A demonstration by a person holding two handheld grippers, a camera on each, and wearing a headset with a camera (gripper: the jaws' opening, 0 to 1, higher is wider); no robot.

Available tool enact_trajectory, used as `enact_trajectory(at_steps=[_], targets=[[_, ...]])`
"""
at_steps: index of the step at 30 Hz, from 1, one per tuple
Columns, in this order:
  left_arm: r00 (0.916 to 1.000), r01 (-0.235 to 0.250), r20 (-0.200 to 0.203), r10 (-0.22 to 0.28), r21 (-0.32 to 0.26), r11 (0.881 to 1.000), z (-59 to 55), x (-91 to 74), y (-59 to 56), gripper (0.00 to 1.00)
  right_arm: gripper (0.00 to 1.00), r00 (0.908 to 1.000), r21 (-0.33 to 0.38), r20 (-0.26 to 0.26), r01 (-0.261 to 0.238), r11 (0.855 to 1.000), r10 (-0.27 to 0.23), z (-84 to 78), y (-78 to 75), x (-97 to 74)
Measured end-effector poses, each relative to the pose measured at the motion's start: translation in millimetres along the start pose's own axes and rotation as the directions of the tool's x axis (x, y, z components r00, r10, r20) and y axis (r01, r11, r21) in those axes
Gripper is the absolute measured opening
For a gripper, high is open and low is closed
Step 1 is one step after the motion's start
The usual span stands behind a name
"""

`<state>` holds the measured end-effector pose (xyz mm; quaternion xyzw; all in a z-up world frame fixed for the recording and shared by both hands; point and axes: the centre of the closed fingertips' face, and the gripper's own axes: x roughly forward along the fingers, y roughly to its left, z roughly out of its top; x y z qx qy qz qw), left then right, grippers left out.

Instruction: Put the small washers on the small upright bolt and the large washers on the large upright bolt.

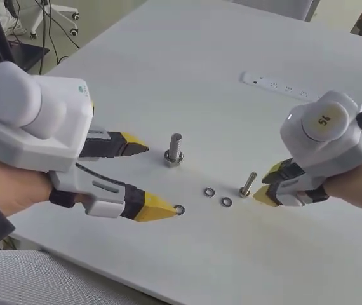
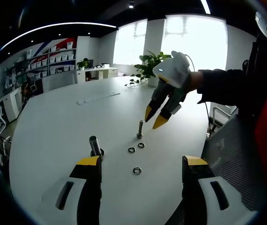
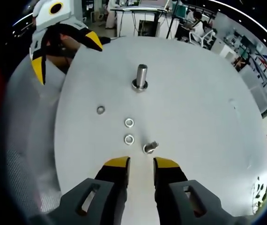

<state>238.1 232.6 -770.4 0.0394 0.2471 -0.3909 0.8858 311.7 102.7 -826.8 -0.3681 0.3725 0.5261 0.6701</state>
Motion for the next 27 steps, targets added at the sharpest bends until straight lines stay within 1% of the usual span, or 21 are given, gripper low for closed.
enact_trajectory(at_steps=[4,7,13,19,24,27], targets=[[1.0000,-0.001,-0.001,0.001,0.002,1.000,0.3,0.2,-0.4,0.69,0.22,1.0000,0.000,0.005,0.001,1.000,-0.001,-2.6,7.5,-3.0],[1.0000,0.000,0.000,0.000,0.003,1.000,0.9,0.4,-1.0,0.69,0.22,0.9998,0.010,0.020,-0.005,1.000,0.005,-3.3,14.6,-6.1],[1.0000,0.000,-0.001,0.000,0.004,1.000,1.5,1.5,-1.0,0.69,0.22,0.9992,0.016,0.032,-0.023,1.000,0.022,-4.1,26.5,-4.5],[1.0000,-0.003,-0.002,0.003,0.003,1.000,1.9,1.8,-0.3,0.69,0.22,0.9986,0.013,0.030,-0.045,0.999,0.044,-3.4,31.6,6.8],[1.0000,-0.005,-0.001,0.005,0.005,1.000,2.3,2.0,0.3,0.69,0.22,0.9981,0.002,0.031,-0.054,0.999,0.054,3.4,31.4,13.8],[1.0000,-0.007,0.000,0.007,0.003,1.000,2.7,2.1,1.3,0.69,0.22,0.9980,-0.013,0.033,-0.053,0.999,0.053,10.3,29.6,18.2]])
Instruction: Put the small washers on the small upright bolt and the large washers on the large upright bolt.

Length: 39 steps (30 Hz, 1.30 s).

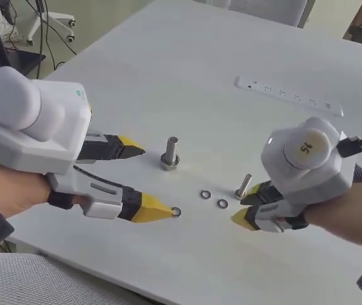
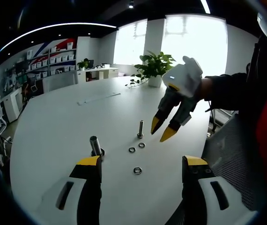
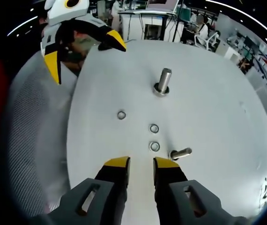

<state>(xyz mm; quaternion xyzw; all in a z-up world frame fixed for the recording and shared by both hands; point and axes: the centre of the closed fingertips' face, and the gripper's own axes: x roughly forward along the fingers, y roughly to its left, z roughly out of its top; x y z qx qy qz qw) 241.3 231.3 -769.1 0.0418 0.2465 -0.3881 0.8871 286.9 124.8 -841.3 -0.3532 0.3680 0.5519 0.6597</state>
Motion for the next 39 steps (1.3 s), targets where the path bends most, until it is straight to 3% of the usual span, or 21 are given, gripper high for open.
enact_trajectory(at_steps=[4,10,20,39], targets=[[1.0000,-0.002,0.000,0.002,0.001,1.000,0.3,-0.2,0.8,0.69,0.21,1.0000,-0.010,0.004,-0.002,1.000,0.002,6.5,-2.9,8.3],[1.0000,-0.004,0.004,0.004,-0.003,1.000,1.1,-0.7,1.6,0.69,0.21,0.9993,-0.048,-0.031,0.020,0.999,-0.021,9.0,-11.8,19.8],[1.0000,-0.004,0.007,0.004,-0.006,1.000,1.7,-0.7,3.0,0.69,0.20,0.9976,-0.037,-0.066,0.015,0.999,-0.018,6.4,-18.1,35.3],[0.9999,-0.002,0.012,0.003,-0.008,1.000,0.2,-2.4,2.0,0.68,0.18,0.9954,-0.012,-0.096,0.001,1.000,-0.002,-1.0,-15.6,43.1]])
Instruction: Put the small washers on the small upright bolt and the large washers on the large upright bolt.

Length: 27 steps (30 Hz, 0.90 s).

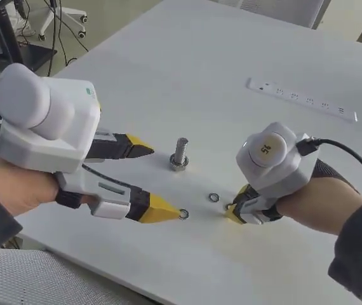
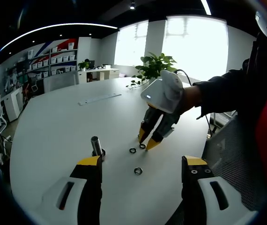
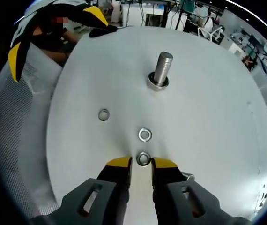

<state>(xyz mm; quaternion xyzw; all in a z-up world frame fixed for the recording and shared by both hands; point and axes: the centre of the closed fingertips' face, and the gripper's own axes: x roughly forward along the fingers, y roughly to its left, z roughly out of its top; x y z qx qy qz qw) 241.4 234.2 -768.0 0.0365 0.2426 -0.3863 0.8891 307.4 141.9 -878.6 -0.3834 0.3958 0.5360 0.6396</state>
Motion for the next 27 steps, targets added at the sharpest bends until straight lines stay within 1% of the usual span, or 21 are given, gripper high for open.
enact_trajectory(at_steps=[6,11,15,18,27], targets=[[1.0000,-0.001,0.003,0.001,-0.001,1.000,-0.4,-1.3,-0.5,0.68,0.16,0.9999,0.017,0.005,-0.015,1.000,0.015,-0.4,2.9,0.2],[1.0000,0.000,0.002,0.000,0.000,1.000,-0.8,-1.6,-1.0,0.68,0.15,0.9998,0.017,0.004,-0.019,1.000,0.019,-1.3,3.5,0.0],[1.0000,-0.001,0.002,0.001,0.000,1.000,-0.7,-1.8,-0.8,0.68,0.15,0.9998,0.015,0.008,-0.021,1.000,0.021,-1.3,3.6,-0.2],[1.0000,0.001,0.001,-0.001,0.001,1.000,0.1,-1.3,-2.7,0.68,0.14,0.9998,0.008,0.003,-0.020,1.000,0.020,-1.6,4.0,-0.4],[1.0000,0.003,0.001,-0.003,0.003,1.000,-0.3,-1.8,-2.4,0.68,0.14,0.9999,0.007,-0.002,-0.013,1.000,0.013,-4.9,5.4,-2.6]])
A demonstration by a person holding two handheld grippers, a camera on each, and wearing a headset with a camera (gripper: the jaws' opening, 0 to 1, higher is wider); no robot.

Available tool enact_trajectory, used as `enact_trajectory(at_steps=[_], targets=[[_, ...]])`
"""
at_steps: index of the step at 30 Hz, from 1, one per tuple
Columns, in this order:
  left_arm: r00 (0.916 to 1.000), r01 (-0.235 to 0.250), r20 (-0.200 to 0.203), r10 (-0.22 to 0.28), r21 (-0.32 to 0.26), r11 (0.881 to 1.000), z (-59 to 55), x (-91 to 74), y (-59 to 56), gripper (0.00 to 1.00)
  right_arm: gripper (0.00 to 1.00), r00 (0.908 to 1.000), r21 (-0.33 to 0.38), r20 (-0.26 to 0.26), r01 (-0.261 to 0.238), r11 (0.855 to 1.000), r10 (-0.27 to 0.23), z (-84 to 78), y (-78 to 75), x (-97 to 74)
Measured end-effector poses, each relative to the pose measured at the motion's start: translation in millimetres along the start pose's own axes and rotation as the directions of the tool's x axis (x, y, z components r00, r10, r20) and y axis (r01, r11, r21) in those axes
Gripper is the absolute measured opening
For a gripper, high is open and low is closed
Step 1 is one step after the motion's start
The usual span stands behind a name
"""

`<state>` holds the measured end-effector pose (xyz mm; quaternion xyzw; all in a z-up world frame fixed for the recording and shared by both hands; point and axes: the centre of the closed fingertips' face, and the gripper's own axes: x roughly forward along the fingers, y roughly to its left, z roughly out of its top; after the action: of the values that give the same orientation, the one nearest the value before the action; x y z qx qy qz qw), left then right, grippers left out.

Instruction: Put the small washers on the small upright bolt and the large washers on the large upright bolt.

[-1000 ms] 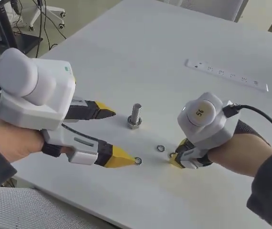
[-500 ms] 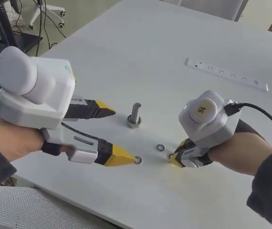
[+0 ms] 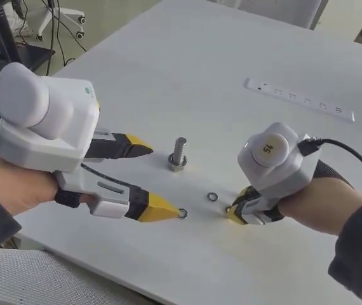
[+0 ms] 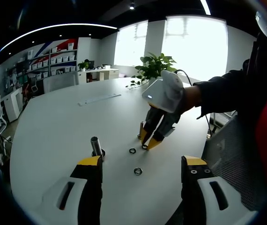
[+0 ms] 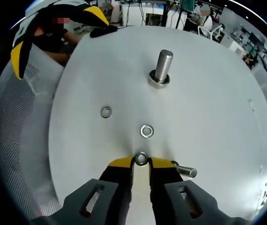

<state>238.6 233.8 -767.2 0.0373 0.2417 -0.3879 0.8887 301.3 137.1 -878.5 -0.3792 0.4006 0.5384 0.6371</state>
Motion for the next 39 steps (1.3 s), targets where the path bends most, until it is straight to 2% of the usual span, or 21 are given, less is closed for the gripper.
enact_trajectory(at_steps=[8,26,39], targets=[[1.0000,0.003,0.001,-0.003,0.001,1.000,0.4,0.3,0.2,0.68,0.14,1.0000,0.005,-0.004,-0.005,1.000,0.005,-3.5,5.1,-3.2],[1.0000,0.005,-0.003,-0.005,0.002,1.000,2.1,2.5,1.0,0.68,0.13,0.9999,0.023,-0.003,-0.010,1.000,0.010,-7.6,6.2,-6.9],[0.9999,0.009,-0.014,-0.009,0.009,1.000,2.6,5.2,0.2,0.68,0.13,0.9998,0.021,0.020,-0.005,1.000,0.004,-6.4,13.6,-22.4]])
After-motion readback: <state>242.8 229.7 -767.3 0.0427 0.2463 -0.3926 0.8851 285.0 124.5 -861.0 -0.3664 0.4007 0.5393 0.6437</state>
